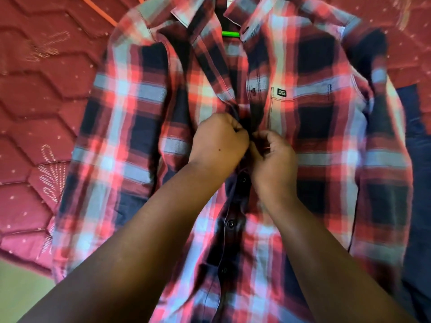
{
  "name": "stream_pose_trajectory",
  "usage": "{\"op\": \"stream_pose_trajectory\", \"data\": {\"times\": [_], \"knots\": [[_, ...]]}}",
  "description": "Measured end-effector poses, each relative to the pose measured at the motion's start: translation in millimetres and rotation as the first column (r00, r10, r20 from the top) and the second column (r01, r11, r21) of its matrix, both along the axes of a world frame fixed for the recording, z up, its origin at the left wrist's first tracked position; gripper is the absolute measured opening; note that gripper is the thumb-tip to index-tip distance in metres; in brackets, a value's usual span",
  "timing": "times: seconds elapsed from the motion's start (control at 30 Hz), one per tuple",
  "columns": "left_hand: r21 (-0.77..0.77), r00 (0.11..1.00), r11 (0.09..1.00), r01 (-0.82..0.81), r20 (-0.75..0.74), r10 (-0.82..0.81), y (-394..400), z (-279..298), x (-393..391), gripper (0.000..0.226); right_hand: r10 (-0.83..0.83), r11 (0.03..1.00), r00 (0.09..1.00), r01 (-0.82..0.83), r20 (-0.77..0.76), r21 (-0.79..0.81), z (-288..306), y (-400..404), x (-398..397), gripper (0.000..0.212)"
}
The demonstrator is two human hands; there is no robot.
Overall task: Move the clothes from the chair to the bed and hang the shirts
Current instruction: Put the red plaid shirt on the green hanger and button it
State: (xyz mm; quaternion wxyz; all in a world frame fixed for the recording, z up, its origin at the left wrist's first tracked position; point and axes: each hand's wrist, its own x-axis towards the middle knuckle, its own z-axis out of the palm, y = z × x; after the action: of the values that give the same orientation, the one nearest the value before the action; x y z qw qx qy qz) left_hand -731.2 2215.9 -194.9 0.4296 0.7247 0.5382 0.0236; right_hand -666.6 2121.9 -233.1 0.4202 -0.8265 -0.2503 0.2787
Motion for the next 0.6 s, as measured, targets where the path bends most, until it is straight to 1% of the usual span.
{"op": "stream_pose_trajectory", "data": {"times": [0.07,0.17,0.27,0.33,0.37,0.43,0.53,0.6], "knots": [[-0.086,0.998,0.995,-0.047,0.040,0.050,1,-2,2,0.018,-0.043,0.999,0.997,0.043,-0.058,0.004,2,1,5,0.011],[-0.241,0.981,0.961,-0.133,0.105,0.162,-1,-4,4,0.019,-0.111,0.994,0.989,0.113,-0.096,0.014,6,2,10,0.010],[-0.310,0.970,0.934,-0.176,0.108,0.219,-6,-2,8,0.016,-0.146,0.988,0.970,0.152,-0.194,0.019,8,3,11,0.009],[-0.392,0.953,0.892,-0.225,0.102,0.285,-6,-1,9,0.013,-0.194,0.977,0.922,0.213,-0.335,0.018,12,4,12,0.014],[-0.429,0.946,0.870,-0.241,0.098,0.310,-6,-1,10,0.012,-0.226,0.967,0.878,0.255,-0.421,0.013,14,4,13,0.019],[-0.468,0.939,0.847,-0.254,0.089,0.331,-5,-1,11,0.013,-0.271,0.949,0.792,0.315,-0.548,-0.015,18,6,16,0.020],[-0.483,0.933,0.837,-0.257,0.104,0.346,-6,-5,12,0.014,-0.315,0.924,0.705,0.381,-0.636,-0.036,20,8,16,0.017],[-0.483,0.926,0.834,-0.267,0.110,0.360,-8,-8,12,0.014,-0.328,0.917,0.687,0.398,-0.649,-0.042,20,9,16,0.019]]}}
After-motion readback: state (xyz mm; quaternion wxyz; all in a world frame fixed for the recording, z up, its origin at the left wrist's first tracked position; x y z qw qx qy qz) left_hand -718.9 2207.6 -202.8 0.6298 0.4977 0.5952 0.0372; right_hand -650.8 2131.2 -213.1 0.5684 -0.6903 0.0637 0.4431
